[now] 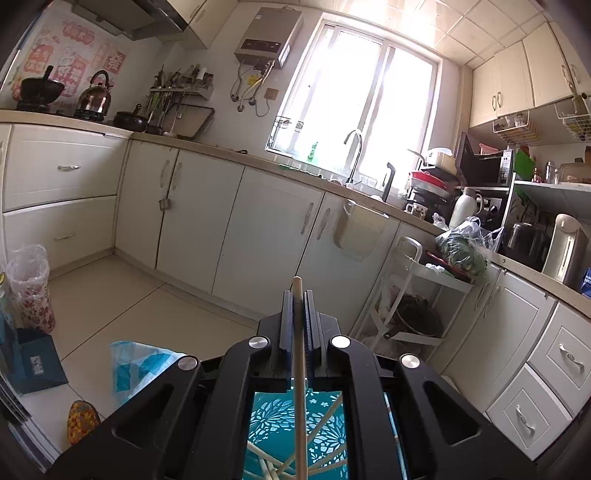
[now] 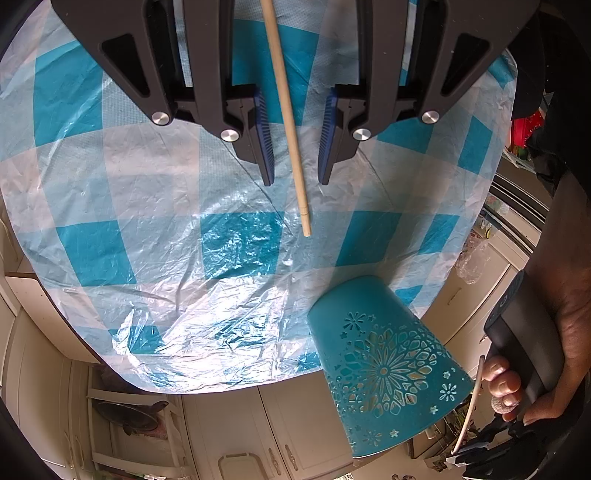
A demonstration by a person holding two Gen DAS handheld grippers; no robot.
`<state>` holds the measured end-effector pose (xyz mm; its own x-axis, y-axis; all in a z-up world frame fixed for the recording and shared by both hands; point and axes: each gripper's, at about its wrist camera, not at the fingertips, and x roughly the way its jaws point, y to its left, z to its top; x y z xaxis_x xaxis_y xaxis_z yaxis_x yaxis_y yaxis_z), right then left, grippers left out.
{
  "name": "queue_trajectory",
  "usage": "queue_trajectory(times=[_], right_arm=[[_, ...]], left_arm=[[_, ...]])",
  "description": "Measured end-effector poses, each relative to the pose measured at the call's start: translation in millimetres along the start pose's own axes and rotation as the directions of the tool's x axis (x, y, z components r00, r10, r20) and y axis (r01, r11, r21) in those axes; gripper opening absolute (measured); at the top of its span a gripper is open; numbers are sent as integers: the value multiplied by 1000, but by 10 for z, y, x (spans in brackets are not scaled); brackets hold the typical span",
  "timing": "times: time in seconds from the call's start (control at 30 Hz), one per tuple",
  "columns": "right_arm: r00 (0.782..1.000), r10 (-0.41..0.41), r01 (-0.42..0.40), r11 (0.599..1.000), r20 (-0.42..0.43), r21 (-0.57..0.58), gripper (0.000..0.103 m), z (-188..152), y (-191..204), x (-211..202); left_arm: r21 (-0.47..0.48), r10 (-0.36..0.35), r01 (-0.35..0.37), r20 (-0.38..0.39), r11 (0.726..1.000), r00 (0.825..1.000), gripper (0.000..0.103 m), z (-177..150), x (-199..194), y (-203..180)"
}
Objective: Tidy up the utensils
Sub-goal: 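Lift the left gripper's stick over the teal basket and open to drop it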
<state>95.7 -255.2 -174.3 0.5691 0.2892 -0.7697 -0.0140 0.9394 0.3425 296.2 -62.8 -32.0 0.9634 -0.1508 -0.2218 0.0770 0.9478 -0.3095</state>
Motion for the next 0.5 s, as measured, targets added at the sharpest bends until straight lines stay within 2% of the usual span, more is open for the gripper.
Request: queue_trajectory(times=[0.23,0.5], right_arm=[[1000,1,-1,1000,0,1,25,0,-2,1],[1000,3,-3,1000,-1,6,25,1,-3,-3]], left_arm=[[-31,-18,18,1,999,1000,5,63,-59,81],[-48,-49,51,50,998,998,5,254,-220,22]])
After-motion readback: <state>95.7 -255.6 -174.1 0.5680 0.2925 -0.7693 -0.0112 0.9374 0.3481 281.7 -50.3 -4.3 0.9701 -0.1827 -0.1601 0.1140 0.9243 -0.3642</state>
